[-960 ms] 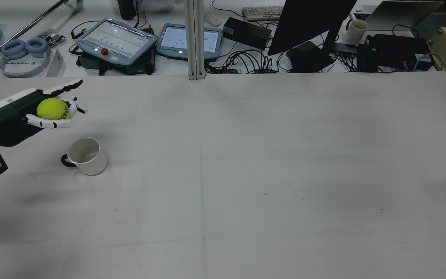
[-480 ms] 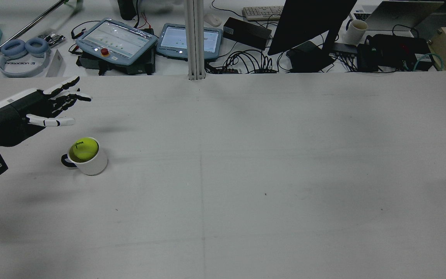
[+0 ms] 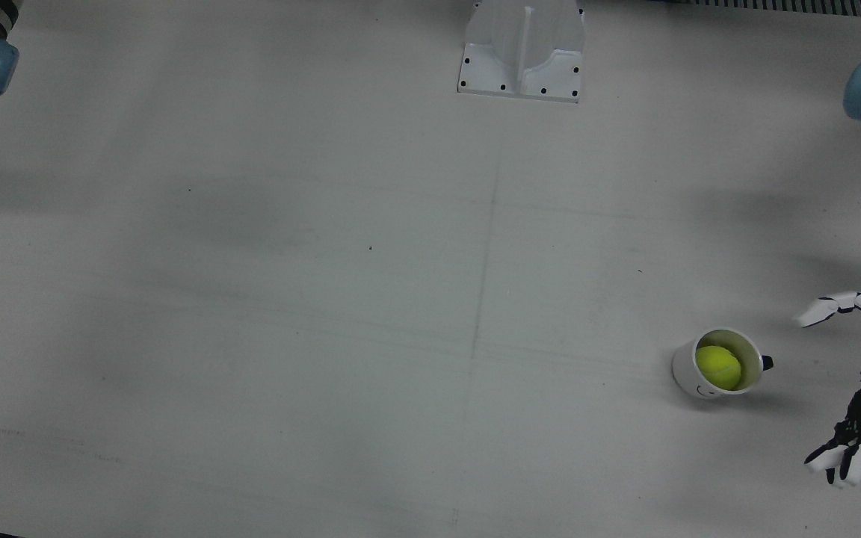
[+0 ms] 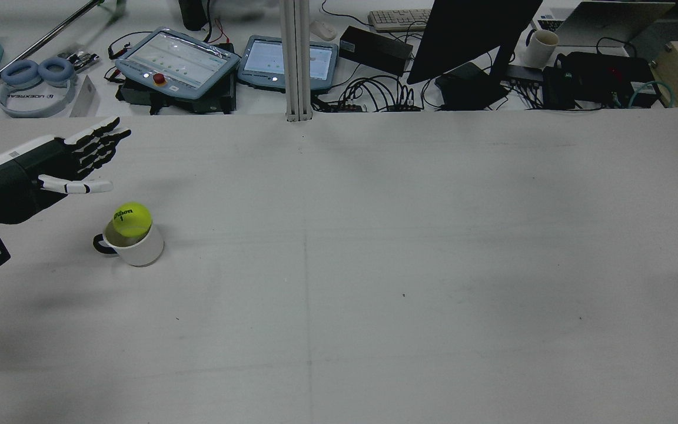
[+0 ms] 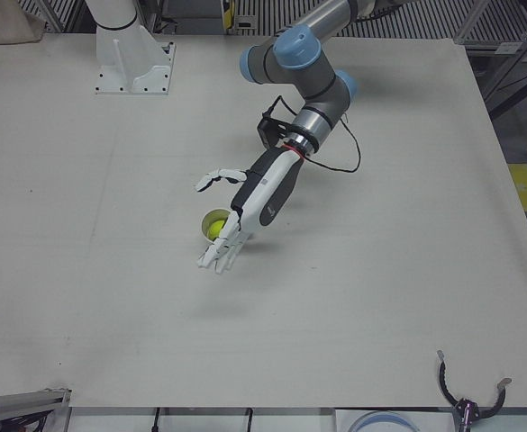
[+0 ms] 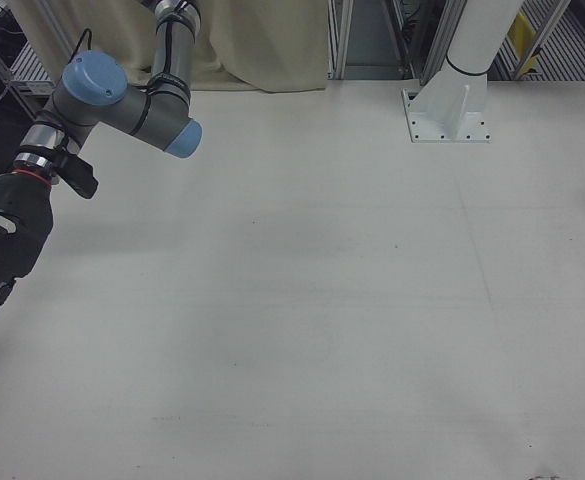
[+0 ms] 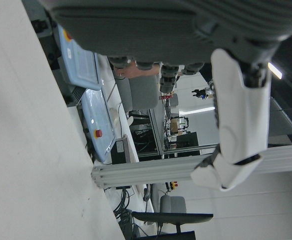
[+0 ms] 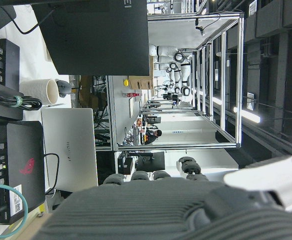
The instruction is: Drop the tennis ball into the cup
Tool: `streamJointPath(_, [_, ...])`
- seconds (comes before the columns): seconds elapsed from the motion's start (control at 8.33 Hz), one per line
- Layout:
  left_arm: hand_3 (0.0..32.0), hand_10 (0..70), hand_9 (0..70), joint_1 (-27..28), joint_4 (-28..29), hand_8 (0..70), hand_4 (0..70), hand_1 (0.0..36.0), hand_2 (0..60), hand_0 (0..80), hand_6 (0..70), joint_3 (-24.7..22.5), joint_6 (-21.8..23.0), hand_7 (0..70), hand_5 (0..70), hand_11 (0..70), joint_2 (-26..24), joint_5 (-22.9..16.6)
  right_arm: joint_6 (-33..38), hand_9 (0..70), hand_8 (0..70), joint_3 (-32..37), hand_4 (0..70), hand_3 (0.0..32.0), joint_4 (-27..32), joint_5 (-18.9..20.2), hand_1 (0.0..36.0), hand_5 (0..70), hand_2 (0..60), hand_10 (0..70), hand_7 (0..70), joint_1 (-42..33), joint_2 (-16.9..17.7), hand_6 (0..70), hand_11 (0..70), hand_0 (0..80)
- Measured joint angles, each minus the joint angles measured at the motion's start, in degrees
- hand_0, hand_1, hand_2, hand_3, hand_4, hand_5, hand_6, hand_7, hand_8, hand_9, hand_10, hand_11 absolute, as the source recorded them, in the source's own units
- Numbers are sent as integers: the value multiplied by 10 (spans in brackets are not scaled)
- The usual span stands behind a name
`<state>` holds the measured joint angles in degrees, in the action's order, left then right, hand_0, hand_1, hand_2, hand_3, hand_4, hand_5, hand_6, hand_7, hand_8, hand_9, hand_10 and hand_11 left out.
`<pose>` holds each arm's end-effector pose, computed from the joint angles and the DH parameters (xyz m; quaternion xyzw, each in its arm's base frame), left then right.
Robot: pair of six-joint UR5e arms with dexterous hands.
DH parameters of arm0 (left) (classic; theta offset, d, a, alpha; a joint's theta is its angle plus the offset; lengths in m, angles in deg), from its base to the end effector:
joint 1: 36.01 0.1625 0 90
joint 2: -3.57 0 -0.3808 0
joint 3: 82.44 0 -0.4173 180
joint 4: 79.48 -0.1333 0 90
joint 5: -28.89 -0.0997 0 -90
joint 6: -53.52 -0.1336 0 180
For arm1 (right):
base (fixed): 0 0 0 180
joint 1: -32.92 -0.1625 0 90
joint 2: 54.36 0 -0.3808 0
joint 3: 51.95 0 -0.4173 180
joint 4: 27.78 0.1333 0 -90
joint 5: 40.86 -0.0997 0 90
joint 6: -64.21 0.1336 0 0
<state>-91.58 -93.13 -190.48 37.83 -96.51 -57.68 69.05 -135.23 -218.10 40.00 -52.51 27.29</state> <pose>0.2163 -0.5655 0.4040 -0.1106 0.7826 -0.5645 0.2379 0.1072 -0.5982 0.6459 -0.0070 0.6522 -0.7561 0.0537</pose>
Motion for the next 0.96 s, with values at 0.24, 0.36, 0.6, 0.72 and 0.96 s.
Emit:
streamJointPath(0.24, [0,0,18,-88,-35,0,0,341,277,571,3,13,-4,162,49,0,-38,-3,0,0,0,0,0,0,0,0,0,0,0,0,0,0,0,0,0,0])
streamJointPath(0.36, [2,0,16,-131,-44,0,0,355,240,603,3,33,-8,150,55,0,-52,-5,0,0,0,0,0,0,0,0,0,0,0,0,0,0,0,0,0,0])
streamJointPath(0.6, [30,0,14,-200,-30,0,0,356,186,619,0,91,-10,141,56,0,-59,-7,0,0,0,0,0,0,0,0,0,0,0,0,0,0,0,0,0,0])
streamJointPath(0.72, [28,0,13,-217,-19,0,0,358,168,631,3,114,-10,139,60,0,-59,-8,0,0,0,0,0,0,0,0,0,0,0,0,0,0,0,0,0,0])
streamJointPath(0.96, [26,0,14,-231,-8,0,0,360,188,638,3,136,-9,141,63,0,-59,-9,0,0,0,-1,0,0,0,0,0,0,0,0,0,0,0,0,0,0])
